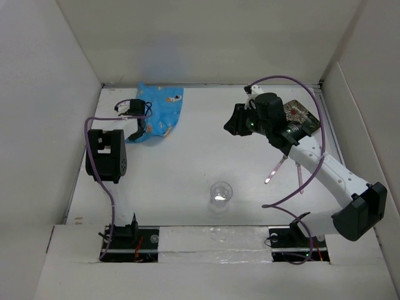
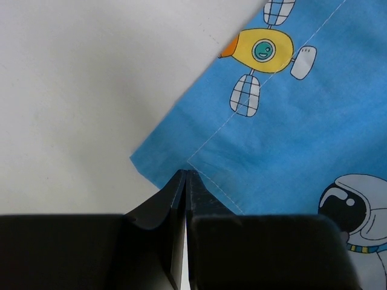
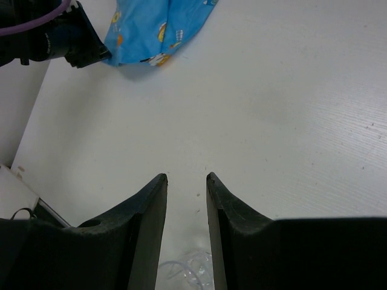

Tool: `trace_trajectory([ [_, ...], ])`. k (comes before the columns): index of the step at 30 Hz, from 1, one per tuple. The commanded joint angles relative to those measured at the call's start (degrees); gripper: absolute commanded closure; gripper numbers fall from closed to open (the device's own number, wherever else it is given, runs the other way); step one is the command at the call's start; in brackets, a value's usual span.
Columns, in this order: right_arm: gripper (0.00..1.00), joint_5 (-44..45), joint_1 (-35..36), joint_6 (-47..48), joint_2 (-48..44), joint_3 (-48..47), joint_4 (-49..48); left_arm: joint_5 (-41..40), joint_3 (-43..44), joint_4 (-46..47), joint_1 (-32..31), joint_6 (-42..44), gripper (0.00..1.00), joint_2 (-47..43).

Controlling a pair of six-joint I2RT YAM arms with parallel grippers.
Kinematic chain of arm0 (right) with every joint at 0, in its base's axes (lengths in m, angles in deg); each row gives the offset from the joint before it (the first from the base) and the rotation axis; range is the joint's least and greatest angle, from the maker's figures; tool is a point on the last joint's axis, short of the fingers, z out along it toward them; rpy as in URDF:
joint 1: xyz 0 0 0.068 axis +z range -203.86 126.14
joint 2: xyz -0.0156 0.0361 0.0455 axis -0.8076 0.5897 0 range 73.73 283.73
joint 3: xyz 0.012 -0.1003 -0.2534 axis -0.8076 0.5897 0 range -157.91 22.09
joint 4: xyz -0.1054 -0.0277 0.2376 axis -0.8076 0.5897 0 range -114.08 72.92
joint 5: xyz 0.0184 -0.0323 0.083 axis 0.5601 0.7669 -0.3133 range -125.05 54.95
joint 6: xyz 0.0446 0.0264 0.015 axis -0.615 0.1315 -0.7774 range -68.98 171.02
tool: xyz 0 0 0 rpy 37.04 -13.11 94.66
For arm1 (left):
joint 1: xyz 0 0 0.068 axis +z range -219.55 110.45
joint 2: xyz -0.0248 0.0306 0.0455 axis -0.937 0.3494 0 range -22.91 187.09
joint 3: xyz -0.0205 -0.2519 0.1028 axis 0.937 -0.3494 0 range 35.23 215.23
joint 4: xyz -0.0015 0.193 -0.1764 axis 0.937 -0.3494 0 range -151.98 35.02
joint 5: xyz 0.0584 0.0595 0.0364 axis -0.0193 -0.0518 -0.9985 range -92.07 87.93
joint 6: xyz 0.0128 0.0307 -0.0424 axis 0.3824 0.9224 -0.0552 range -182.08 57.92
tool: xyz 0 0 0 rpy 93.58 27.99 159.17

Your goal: Set the dinner table for one person

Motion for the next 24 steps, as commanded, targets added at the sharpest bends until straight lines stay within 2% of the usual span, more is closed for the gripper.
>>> trace_trajectory([
  [1,0.62,0.04,-0.58,0.53,-0.77,-1.24,-2.59,0.18,-3.54,-3.87,0.83,2.13,1.00,-0.74],
  [9,0.62,-1.55,-1.12,0.62,-0.15,-1.41,-2.42,0.70,-9.25,-3.33,2.50,1.18,1.00,-10.58],
  [10,0.62,-1.72,-1.12,0.53,-0.24,-1.33,-2.42,1.66,-9.34,-3.07,3.20,0.74,0.96,-11.12],
  [12,0.62,-2.16,-1.12,0.62,-0.24,-1.06,-2.50,1.85,-8.56,-3.16,3.21,0.38,0.75,-11.56],
  [13,0.62,-2.34,-1.12,0.62,-0.32,-0.80,-2.42,2.11,-8.38,-2.90,3.21,0.21,0.57,-11.47],
  [15,0.62,-2.43,-1.12,0.62,-0.41,-0.62,-2.24,3.51,-7.50,-2.98,3.21,-0.41,0.46,-11.39],
  [16,0.62,-2.43,-1.12,0.62,-0.67,-0.36,-2.15,4.13,-7.41,-2.90,3.21,-0.67,0.37,-11.21],
  [19,0.62,-1.90,-0.59,0.62,-1.29,-0.09,-2.24,4.49,-7.06,-2.11,3.21,-0.76,0.30,-9.90],
  [24,0.62,-1.81,-0.59,0.62,-1.64,0.26,-1.98,4.22,-2.85,-3.07,3.21,-0.76,0.32,-3.06],
])
